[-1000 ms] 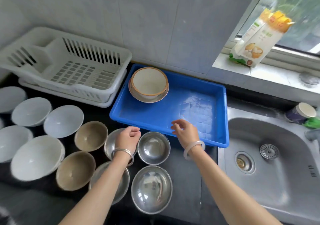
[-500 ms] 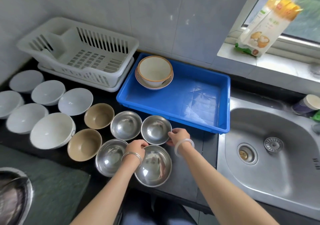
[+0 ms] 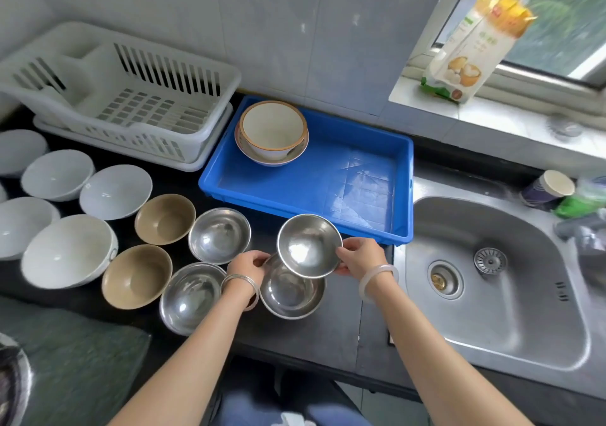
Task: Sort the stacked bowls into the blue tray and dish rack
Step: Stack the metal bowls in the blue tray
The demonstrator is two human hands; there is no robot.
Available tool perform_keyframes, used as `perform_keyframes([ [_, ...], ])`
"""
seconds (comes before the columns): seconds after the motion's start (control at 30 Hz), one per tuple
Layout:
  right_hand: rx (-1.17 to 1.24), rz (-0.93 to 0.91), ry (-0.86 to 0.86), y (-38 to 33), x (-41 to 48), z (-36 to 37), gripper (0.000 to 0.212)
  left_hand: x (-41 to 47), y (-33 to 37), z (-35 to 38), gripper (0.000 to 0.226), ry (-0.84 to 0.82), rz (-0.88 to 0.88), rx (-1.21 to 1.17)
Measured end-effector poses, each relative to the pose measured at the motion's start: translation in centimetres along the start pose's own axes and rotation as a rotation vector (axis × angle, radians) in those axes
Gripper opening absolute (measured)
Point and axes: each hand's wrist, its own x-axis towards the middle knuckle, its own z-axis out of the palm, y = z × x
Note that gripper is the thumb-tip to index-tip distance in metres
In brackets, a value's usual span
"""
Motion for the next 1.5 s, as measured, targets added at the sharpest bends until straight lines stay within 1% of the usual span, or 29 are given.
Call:
perform_keyframes([
  [0.1, -0.132, -0.062, 0.052, 0.8, -0.8, -0.4, 0.018, 0.2, 0.8, 0.6, 0.021, -0.011, -0.019, -0.166],
  [0.3, -0.272, -0.081, 0.07, 2.2, -1.3, 0.8, 0.009, 0.3, 0.8, 0.9, 0.022, -0.078, -0.195, -0.45],
  [0.43, -0.294, -0.088, 0.09, 2.8, -1.2, 1.7, 0.006, 0.1, 0.8, 0.8, 0.024, -0.111, -0.208, -0.447],
  [0.57, -0.2, -0.054, 0.122, 3.7, -1.0, 1.7, 0.003, 0.0, 0.8, 0.7, 0.033, -0.155, -0.171, -0.414],
  [0.7, -0.061, -0.009, 0.138, 4.5, -0.7, 1.6, 0.008, 0.2, 1.0, 0.5, 0.037, -0.202, -0.183, -0.447],
  [0.8, 0.078, 0.067, 0.1, 4.9, -0.3, 1.9, 0.006, 0.3, 1.2, 0.2, 0.038, -0.24, -0.191, -0.466],
  [0.87, 0.198, 0.135, 0.044, 5.1, -0.1, 2.2, 0.006, 0.5, 1.2, -0.1, 0.038, -0.268, -0.206, -0.478],
  [0.93, 0.335, 0.193, -0.012, 5.3, 0.0, 2.5, 0.009, 0.6, 1.2, -0.2, 0.038, -0.3, -0.232, -0.495],
  [1.0, 0.401, 0.21, -0.027, 5.4, -0.1, 2.7, 0.016, 0.7, 1.2, -0.3, 0.036, -0.321, -0.249, -0.5],
  [1.07, 0.412, 0.2, -0.005, 5.4, -0.2, 2.8, 0.024, 0.9, 1.4, -0.5, 0.034, -0.336, -0.246, -0.494],
  [1.13, 0.424, 0.178, 0.034, 5.0, -0.3, 2.7, 0.025, 1.0, 2.0, -0.8, 0.033, -0.35, -0.226, -0.495],
  [1.23, 0.456, 0.113, 0.087, 3.5, -0.3, 2.0, 0.017, 1.4, 3.6, -1.7, 0.03, -0.365, -0.176, -0.522],
  [1.37, 0.489, -0.009, 0.107, 0.4, 0.1, 0.3, 0.006, 2.0, 6.8, -2.5, 0.021, -0.354, -0.095, -0.543],
  [1.5, 0.502, -0.057, 0.123, -2.7, 1.9, -2.1, 0.008, 3.4, 10.9, -2.2, 0.021, -0.318, -0.028, -0.524],
])
